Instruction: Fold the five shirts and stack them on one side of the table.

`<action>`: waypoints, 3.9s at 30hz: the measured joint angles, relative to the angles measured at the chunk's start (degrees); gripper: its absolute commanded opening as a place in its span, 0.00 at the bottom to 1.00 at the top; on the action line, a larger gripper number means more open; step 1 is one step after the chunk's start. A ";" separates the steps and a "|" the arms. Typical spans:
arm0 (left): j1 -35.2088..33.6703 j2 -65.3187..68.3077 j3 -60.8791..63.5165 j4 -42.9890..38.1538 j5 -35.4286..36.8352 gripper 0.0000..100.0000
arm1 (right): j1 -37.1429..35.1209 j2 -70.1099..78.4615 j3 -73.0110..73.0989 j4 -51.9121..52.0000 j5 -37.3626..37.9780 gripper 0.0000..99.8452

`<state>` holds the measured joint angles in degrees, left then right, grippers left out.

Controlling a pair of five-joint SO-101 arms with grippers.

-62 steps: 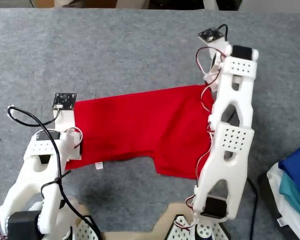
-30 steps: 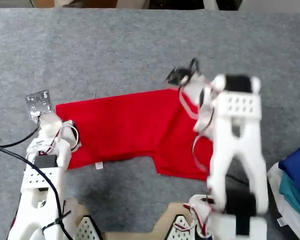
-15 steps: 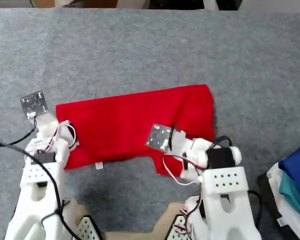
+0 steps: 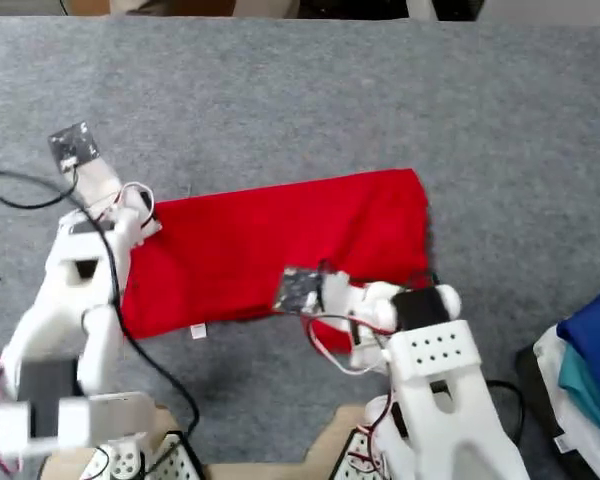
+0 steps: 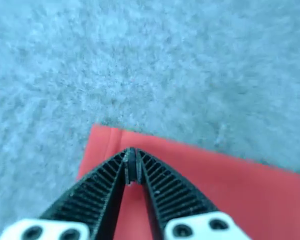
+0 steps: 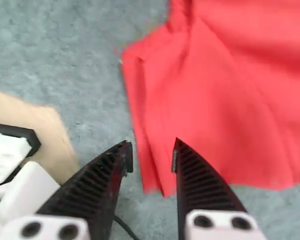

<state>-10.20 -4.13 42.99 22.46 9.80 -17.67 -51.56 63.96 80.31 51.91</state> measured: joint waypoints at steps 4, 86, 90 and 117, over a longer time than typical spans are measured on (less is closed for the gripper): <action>-0.44 2.99 -5.63 5.63 0.00 0.02 | -1.58 1.67 1.67 -1.23 0.00 0.15; -0.53 5.01 -7.47 8.35 -0.09 0.02 | 3.43 34.99 -33.58 -4.84 4.31 0.00; -0.53 5.01 -7.47 8.35 -0.09 0.02 | 3.43 45.45 -45.54 -4.84 7.12 0.00; -0.53 5.01 -7.47 8.35 -0.09 0.02 | 6.59 55.74 -66.73 17.14 9.49 0.02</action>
<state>-10.73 0.88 35.52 30.81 9.71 -11.08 4.18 -2.77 97.45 61.41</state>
